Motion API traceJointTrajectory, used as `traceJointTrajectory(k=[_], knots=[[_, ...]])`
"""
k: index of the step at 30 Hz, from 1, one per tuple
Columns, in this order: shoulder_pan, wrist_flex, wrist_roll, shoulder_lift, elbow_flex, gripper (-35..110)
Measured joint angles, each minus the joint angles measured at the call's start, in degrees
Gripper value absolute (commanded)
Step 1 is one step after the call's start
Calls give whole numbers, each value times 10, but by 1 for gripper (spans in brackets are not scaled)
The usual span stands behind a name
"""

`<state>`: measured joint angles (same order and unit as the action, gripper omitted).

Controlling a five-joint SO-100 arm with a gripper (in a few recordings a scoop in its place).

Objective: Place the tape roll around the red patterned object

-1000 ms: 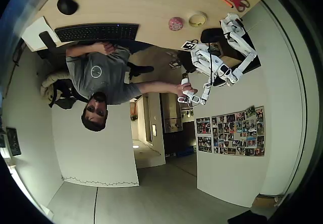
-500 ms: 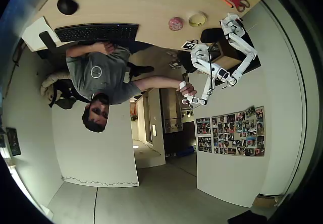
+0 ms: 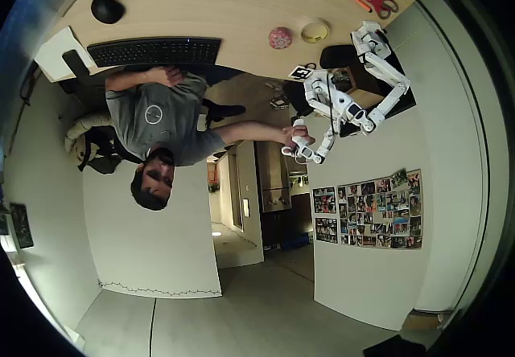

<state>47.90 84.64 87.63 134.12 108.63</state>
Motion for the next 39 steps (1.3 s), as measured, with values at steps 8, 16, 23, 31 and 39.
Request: traceJointTrajectory(k=[8, 16, 23, 31, 39], knots=[[-16, -73, -226, 33, 200, 44], [-42, -226, -252, 65, 419, 41], [-44, -307, -250, 17, 438, 38], [-40, -418, -250, -102, 438, 34], [-44, -504, -271, -177, 435, 0]])
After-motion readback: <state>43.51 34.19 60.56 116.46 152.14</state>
